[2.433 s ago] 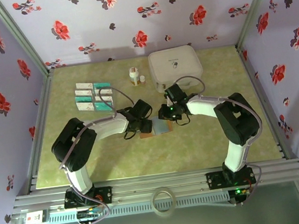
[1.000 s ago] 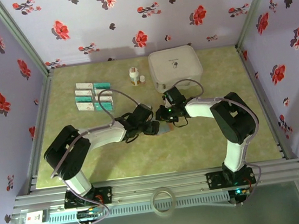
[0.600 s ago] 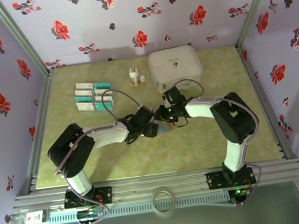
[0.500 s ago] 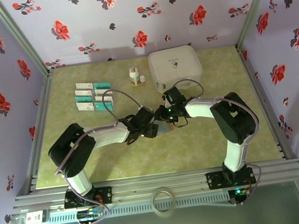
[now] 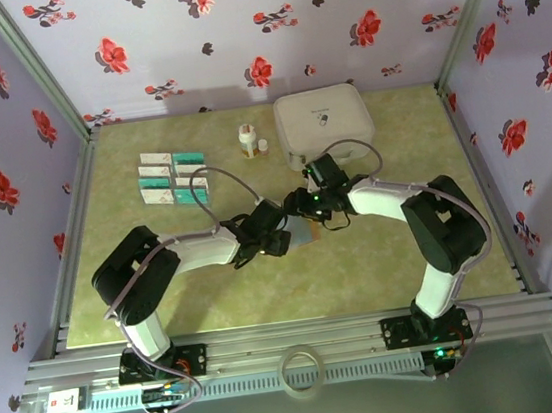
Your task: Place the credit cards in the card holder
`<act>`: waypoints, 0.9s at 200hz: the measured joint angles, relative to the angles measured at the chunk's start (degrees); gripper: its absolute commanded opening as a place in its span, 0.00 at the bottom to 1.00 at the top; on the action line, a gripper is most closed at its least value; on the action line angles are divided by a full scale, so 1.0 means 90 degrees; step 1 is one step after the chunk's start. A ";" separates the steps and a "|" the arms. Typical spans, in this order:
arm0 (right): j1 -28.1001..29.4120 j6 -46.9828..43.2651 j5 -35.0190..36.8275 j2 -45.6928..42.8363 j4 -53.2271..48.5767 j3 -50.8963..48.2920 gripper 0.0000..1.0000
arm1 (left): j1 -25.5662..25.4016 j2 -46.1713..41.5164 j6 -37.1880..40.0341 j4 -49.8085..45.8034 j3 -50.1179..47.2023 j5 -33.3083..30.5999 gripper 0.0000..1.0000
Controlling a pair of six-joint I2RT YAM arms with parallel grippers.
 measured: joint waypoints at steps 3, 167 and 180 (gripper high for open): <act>-0.0005 0.0000 0.0002 -0.0005 -0.0005 0.0000 0.49 | 0.0000 0.0000 0.0000 0.0000 0.0000 0.0000 0.74; 0.0206 0.0420 -0.0520 0.0253 0.0605 -0.0085 0.44 | 0.0015 -0.0165 0.0049 0.0070 -0.0131 -0.0061 0.78; 0.0209 0.0517 -0.0580 0.0253 0.0746 -0.0143 0.44 | 0.0051 -0.0367 0.0066 0.0068 -0.0221 -0.0078 0.81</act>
